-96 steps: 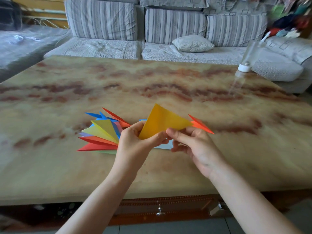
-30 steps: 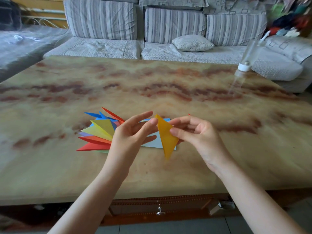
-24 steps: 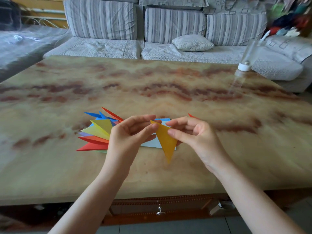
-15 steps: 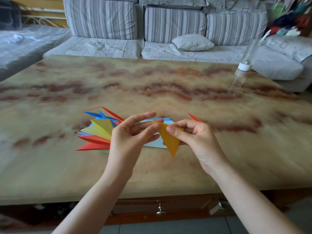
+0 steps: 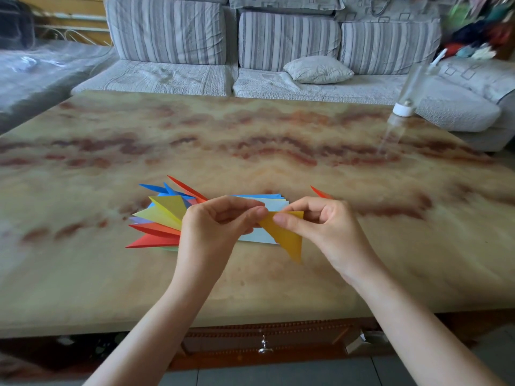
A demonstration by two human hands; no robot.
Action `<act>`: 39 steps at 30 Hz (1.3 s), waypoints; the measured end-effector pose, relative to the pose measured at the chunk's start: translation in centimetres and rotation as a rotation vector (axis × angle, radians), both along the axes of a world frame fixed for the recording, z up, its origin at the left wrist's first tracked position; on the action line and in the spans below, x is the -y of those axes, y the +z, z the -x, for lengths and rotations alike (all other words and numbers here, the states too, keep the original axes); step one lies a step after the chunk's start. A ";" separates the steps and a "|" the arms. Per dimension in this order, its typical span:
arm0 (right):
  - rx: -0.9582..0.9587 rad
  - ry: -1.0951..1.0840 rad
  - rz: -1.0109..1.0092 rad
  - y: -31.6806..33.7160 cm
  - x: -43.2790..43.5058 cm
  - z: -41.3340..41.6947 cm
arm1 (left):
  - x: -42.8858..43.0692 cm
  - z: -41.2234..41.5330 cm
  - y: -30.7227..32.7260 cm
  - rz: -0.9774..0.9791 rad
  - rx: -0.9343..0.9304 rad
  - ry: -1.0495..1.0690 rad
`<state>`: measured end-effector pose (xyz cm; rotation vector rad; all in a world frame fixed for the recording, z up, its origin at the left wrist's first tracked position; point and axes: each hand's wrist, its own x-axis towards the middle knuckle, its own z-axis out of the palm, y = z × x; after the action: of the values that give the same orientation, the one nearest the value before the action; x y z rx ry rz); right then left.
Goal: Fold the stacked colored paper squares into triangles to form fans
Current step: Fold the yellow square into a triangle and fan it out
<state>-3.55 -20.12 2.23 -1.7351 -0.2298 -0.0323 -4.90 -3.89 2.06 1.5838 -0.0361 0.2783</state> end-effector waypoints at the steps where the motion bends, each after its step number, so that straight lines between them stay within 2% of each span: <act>1: -0.028 -0.003 -0.052 0.0 0.0 -0.1 | 0.0 0.0 -0.1 -0.010 0.025 0.029; 5: -0.109 -0.002 -0.184 0.1 0.2 -0.3 | 0.1 -0.1 -0.3 -0.014 0.046 0.064; 14: -0.099 0.024 -0.049 0.2 0.8 -0.4 | -0.1 -0.2 -0.3 -0.305 0.018 -0.078; 21: -0.175 0.034 -0.145 0.6 0.6 -0.1 | 0.2 -0.3 -0.7 -0.283 0.035 0.004; 30: -0.121 0.013 -0.067 0.2 0.7 -0.4 | -0.2 -0.7 -0.9 -0.238 -0.057 -0.101; 33: -0.114 0.043 -0.044 0.0 0.6 -0.2 | 0.0 -0.6 -0.9 -0.216 -0.030 -0.153; 39: -0.226 0.112 -0.075 0.1 0.6 -0.1 | 0.1 -0.8 -1.4 -0.171 0.015 -0.100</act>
<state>-3.44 -20.71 2.32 -1.6337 -0.1564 0.2328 -4.08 -4.02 0.68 1.7438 -0.1535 0.2136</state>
